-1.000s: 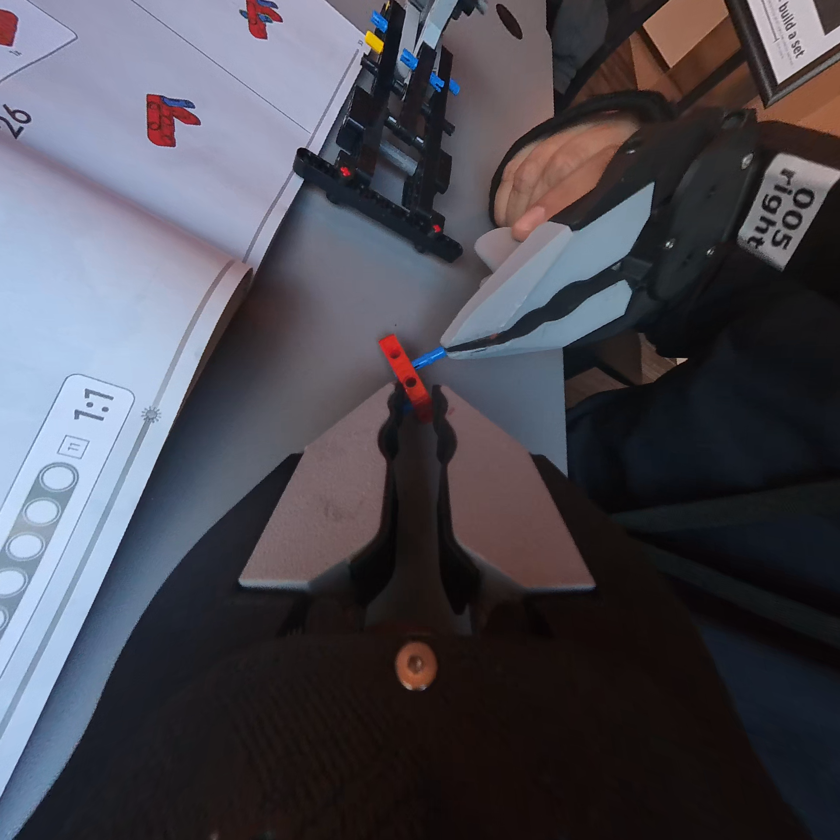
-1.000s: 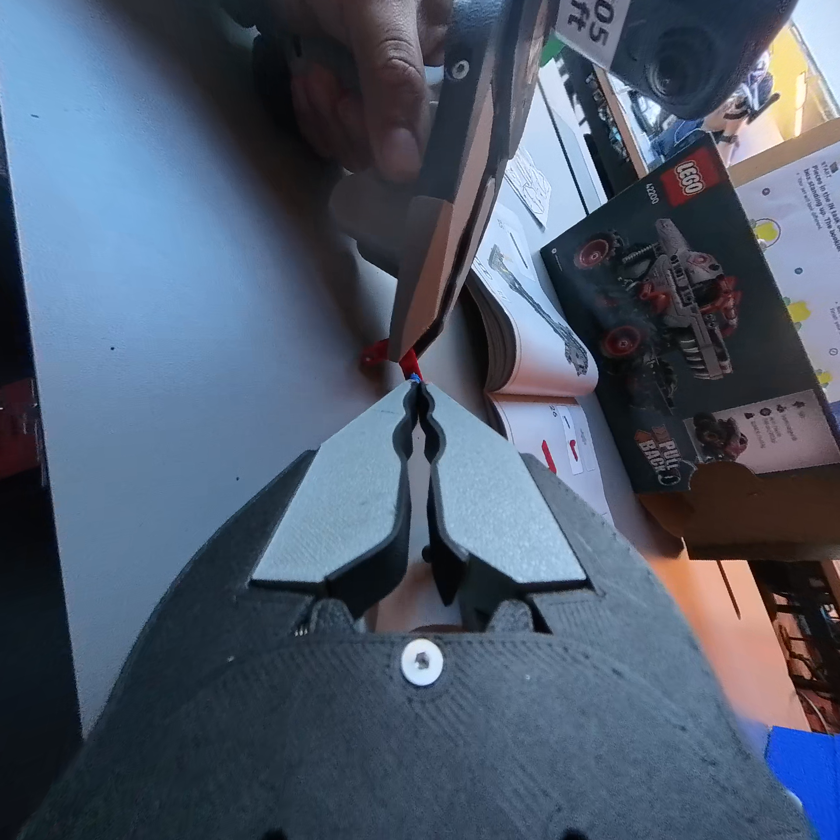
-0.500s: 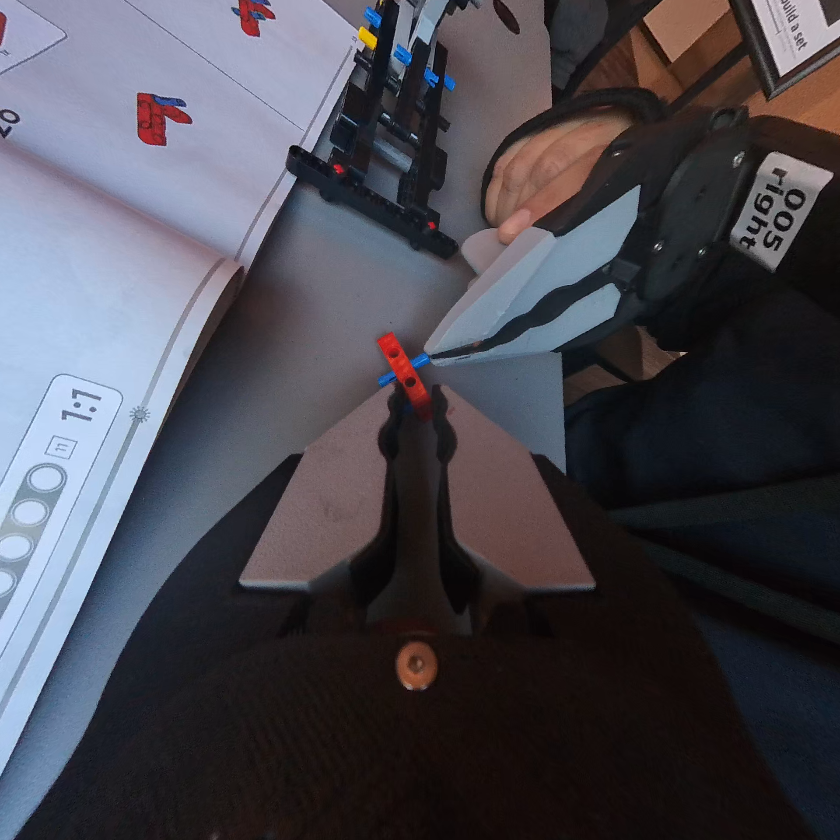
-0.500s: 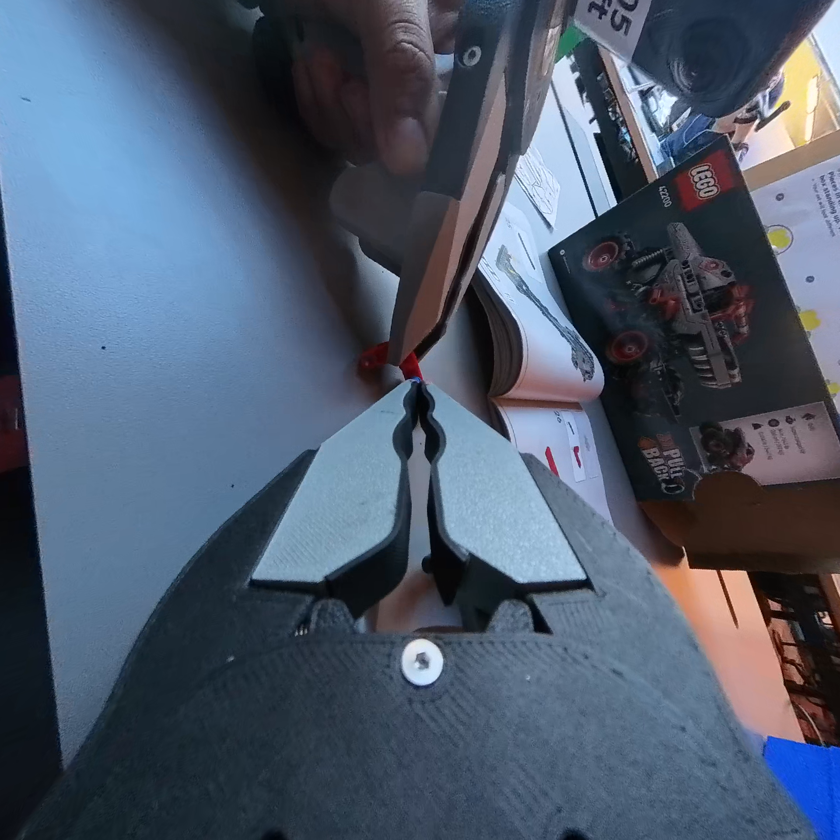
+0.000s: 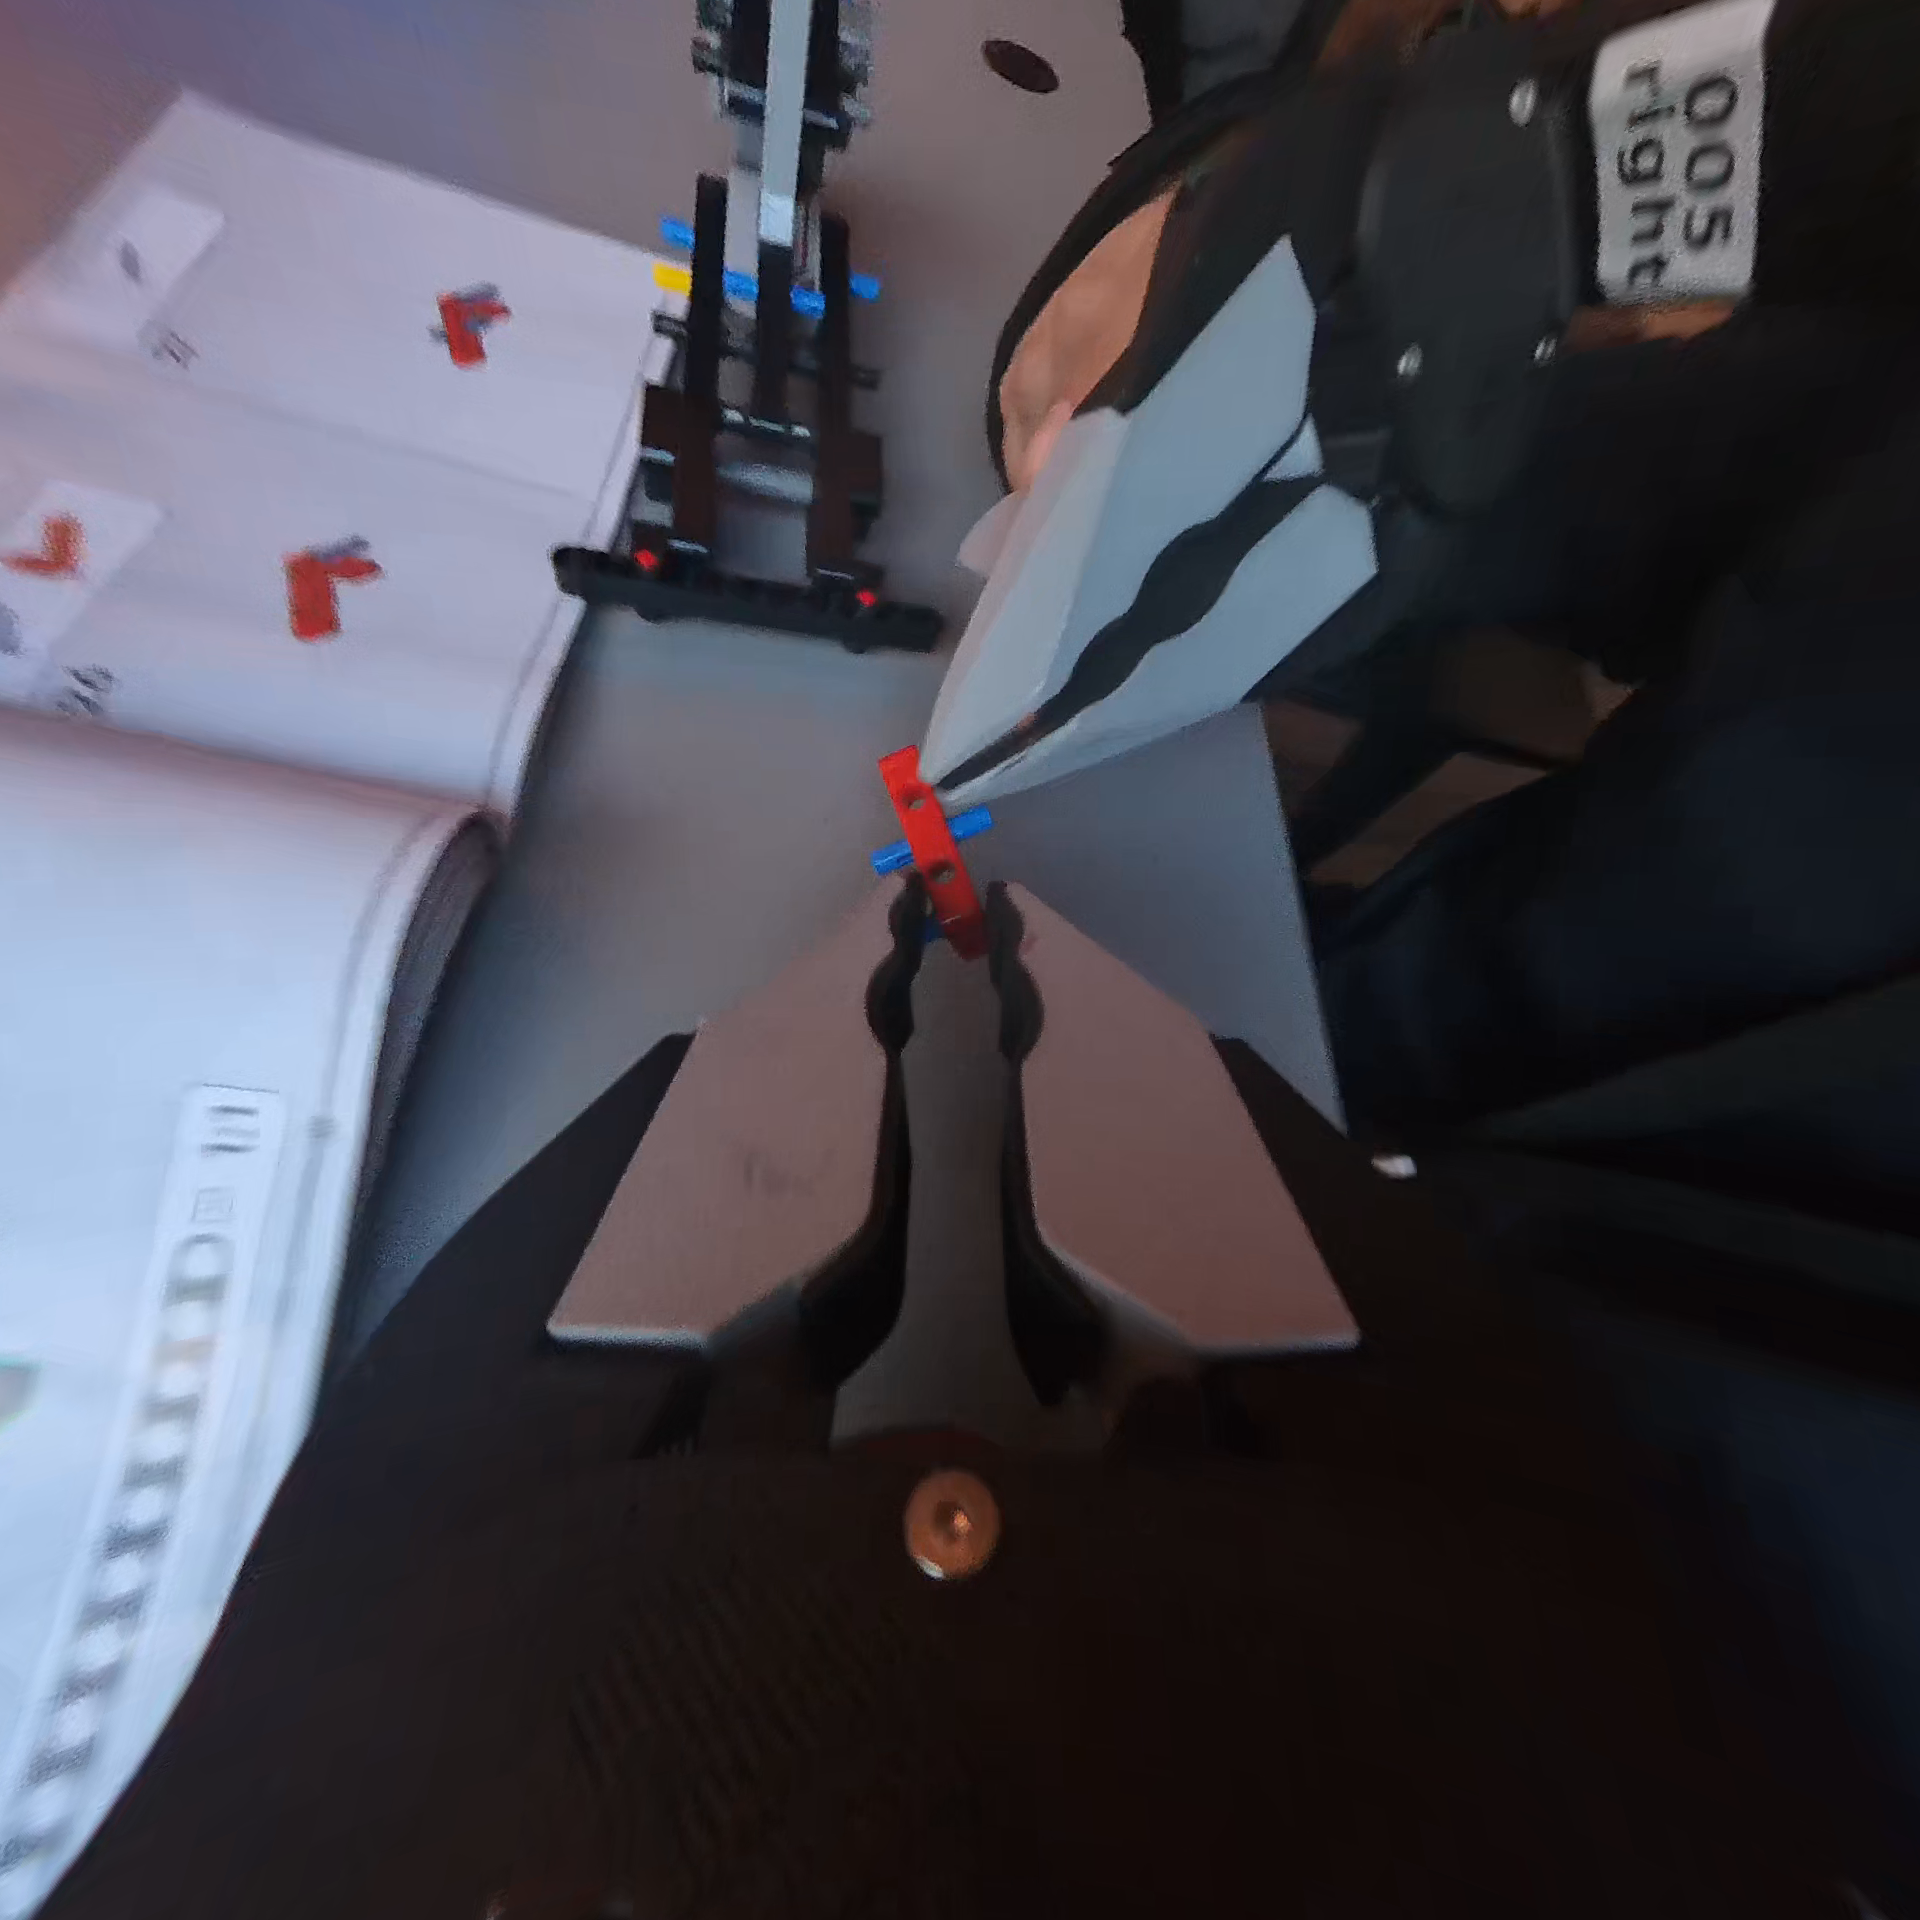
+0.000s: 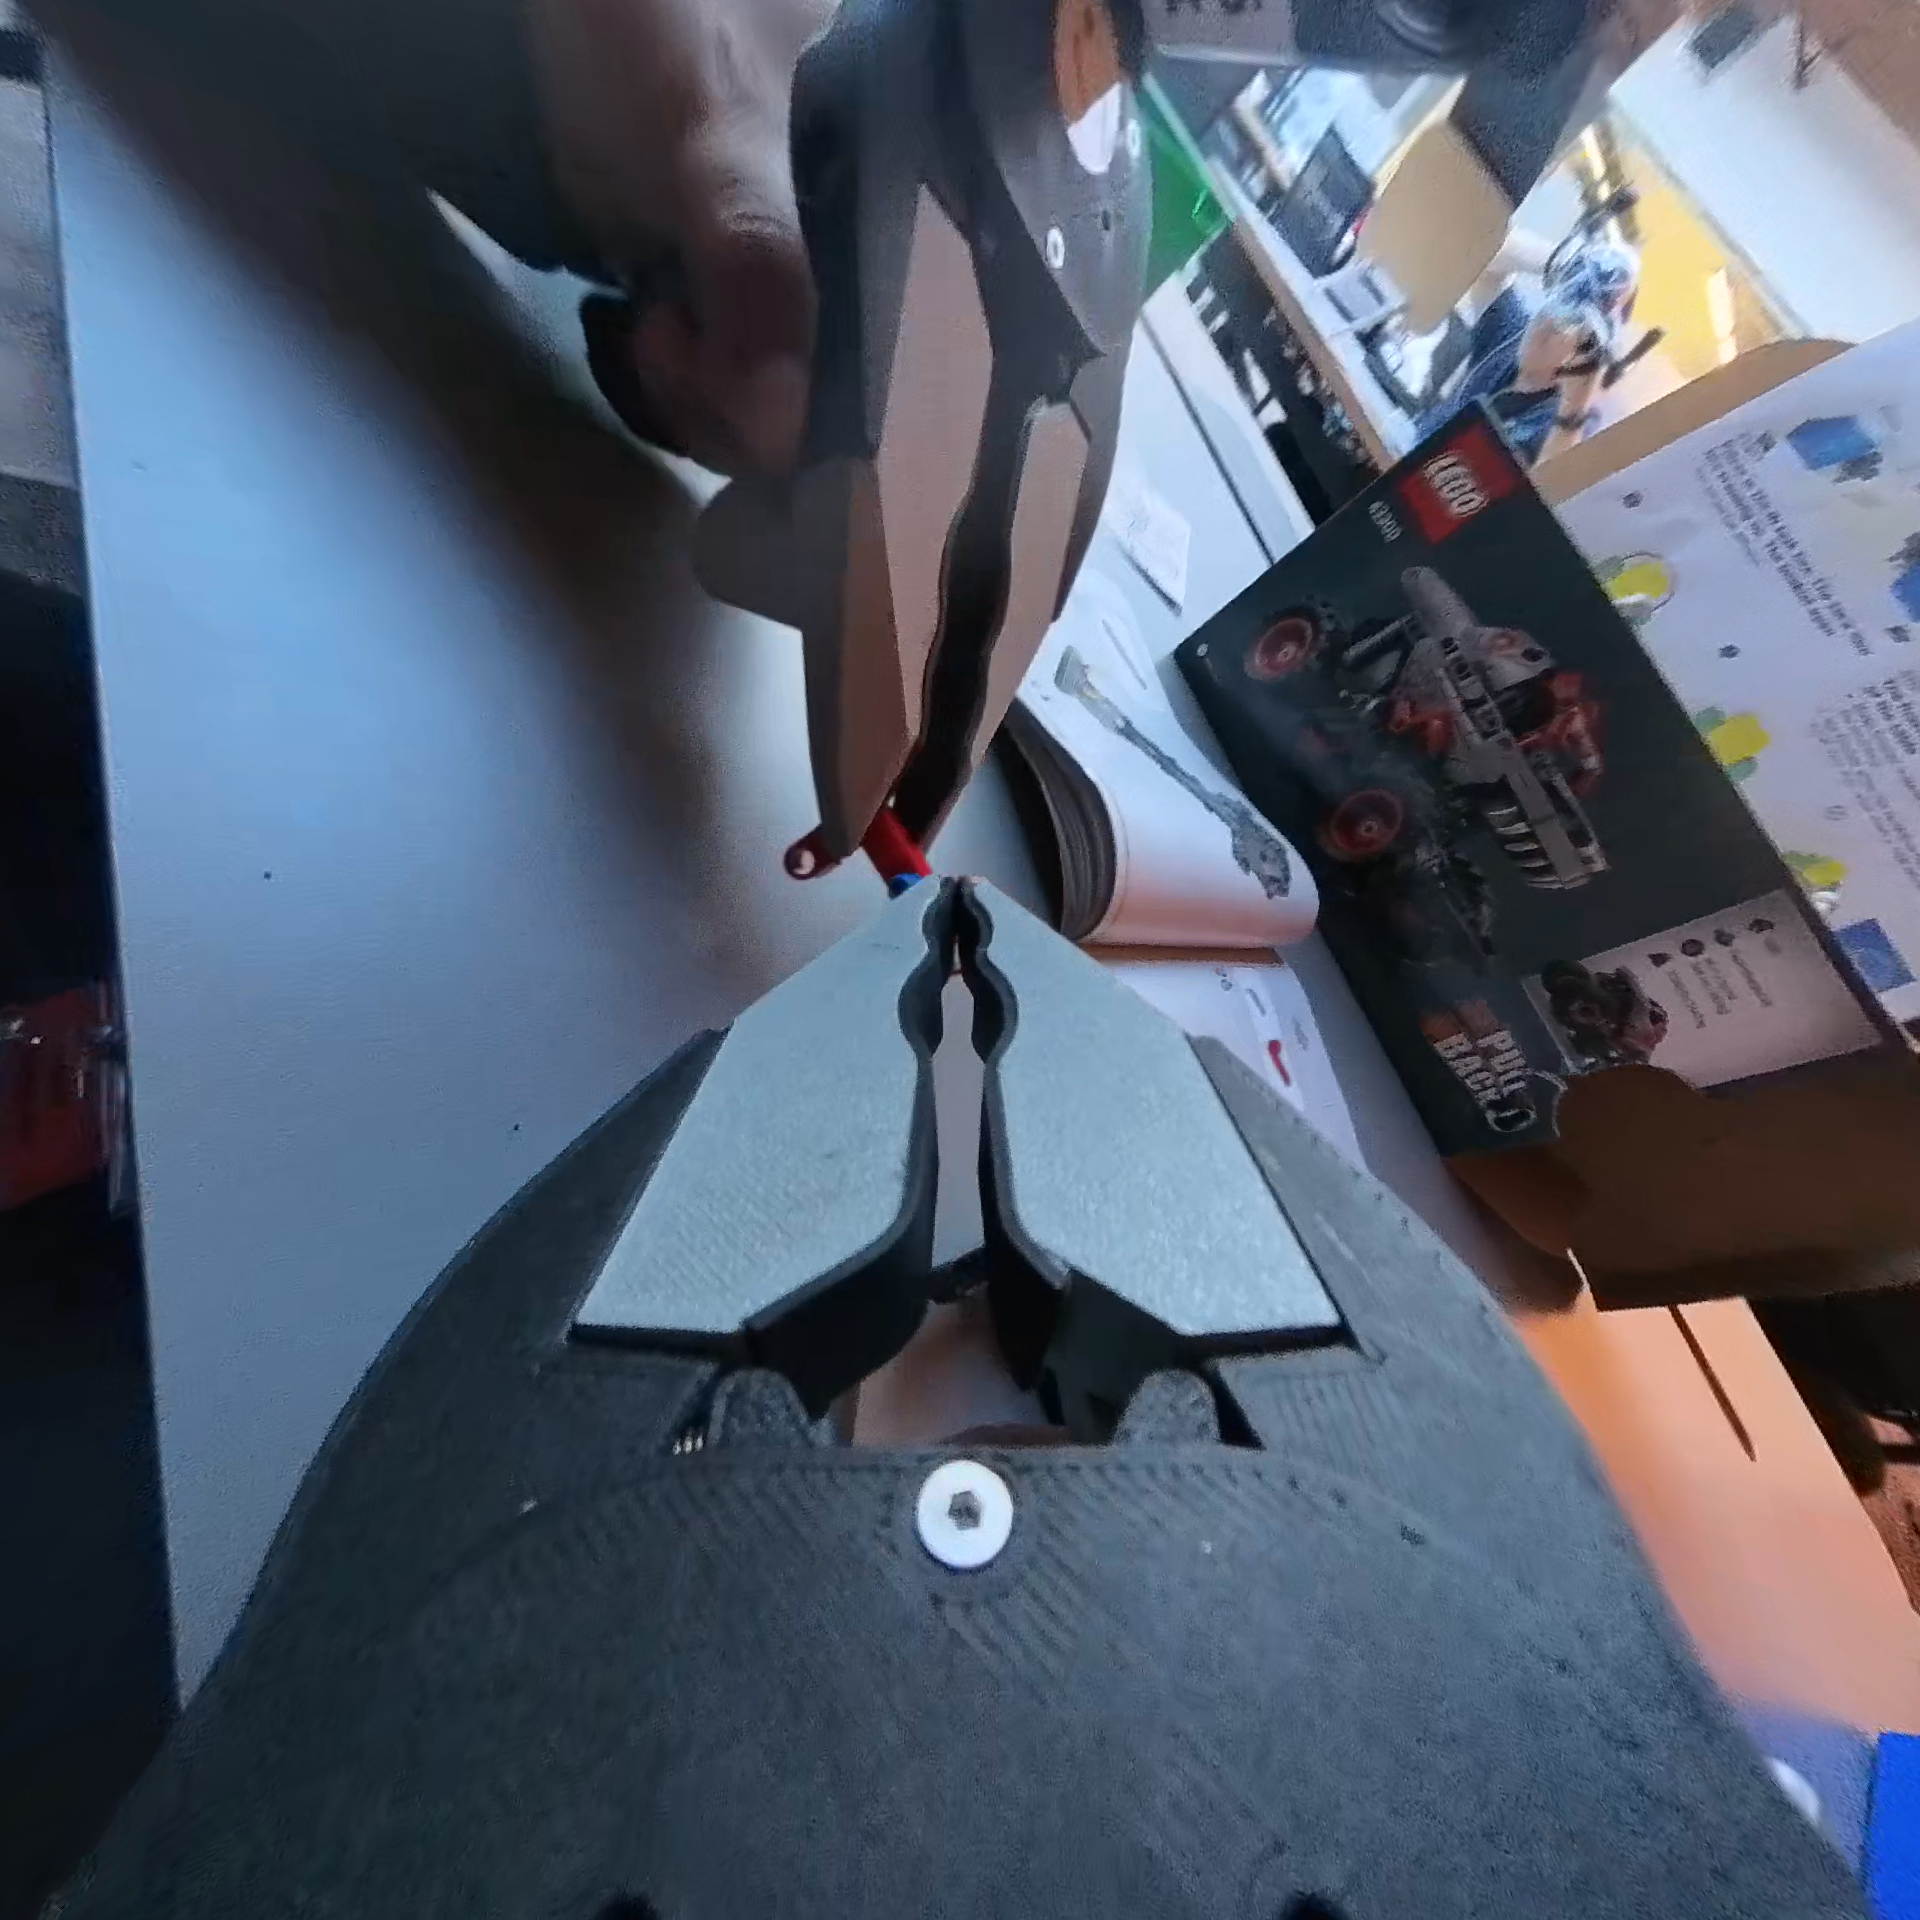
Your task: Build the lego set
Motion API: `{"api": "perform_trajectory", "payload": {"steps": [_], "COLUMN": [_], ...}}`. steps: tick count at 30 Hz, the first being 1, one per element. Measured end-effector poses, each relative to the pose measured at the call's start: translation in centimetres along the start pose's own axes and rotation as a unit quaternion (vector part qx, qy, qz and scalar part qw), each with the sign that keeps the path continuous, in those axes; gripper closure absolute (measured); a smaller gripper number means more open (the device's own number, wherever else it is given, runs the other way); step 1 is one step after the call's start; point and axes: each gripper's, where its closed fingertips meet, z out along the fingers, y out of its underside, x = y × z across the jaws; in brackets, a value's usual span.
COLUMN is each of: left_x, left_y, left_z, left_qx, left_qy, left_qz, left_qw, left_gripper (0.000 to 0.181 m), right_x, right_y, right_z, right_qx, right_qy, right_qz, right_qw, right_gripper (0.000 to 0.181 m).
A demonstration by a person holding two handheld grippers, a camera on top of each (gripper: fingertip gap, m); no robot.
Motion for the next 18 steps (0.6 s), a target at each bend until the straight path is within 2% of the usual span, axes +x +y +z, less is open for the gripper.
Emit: {"api": "perform_trajectory", "payload": {"steps": [3, 6, 8, 11, 14, 16, 18], "left_x": [-1.4, -1.8, -2.0, -2.3, -3.1, -4.0, -4.9], "left_y": [-0.1, -0.4, -0.5, -0.3, -0.3, -0.3, -0.2], "left_z": [-1.0, -1.4, -1.3, -1.3, -1.4, -1.6, -1.9], "left_qx": [-0.002, 0.008, 0.011, 0.010, 0.007, -0.007, -0.033], "left_qy": [-0.063, -0.071, -0.076, -0.083, -0.117, -0.170, -0.235], "left_qz": [0.076, 0.057, 0.052, 0.047, 0.071, 0.124, 0.208], "left_qw": [0.995, 0.996, 0.996, 0.995, 0.991, 0.978, 0.949], "left_gripper": [0.173, 0.173, 0.172, 0.173, 0.172, 0.172, 0.172], "right_x": [0.6, 0.3, 0.6, 0.3, 0.5, 0.9, 1.1], "right_y": [-0.6, -0.4, -0.2, 0.1, 0.3, 0.3, 0.3], "right_z": [-0.6, -0.6, -0.4, -0.2, -0.2, -0.3, -0.4], "right_qx": [0.021, 0.019, 0.009, -0.004, -0.009, -0.007, -0.006], "right_qy": [0.014, 0.003, 0.016, 0.019, 0.026, 0.035, 0.042], "right_qz": [0.013, 0.022, 0.019, 0.001, -0.003, 0.000, 0.004], "right_qw": [1.000, 1.000, 1.000, 1.000, 1.000, 0.999, 0.999], "right_gripper": [0.181, 0.181, 0.157, 0.158, 0.158, 0.159, 0.159]}}
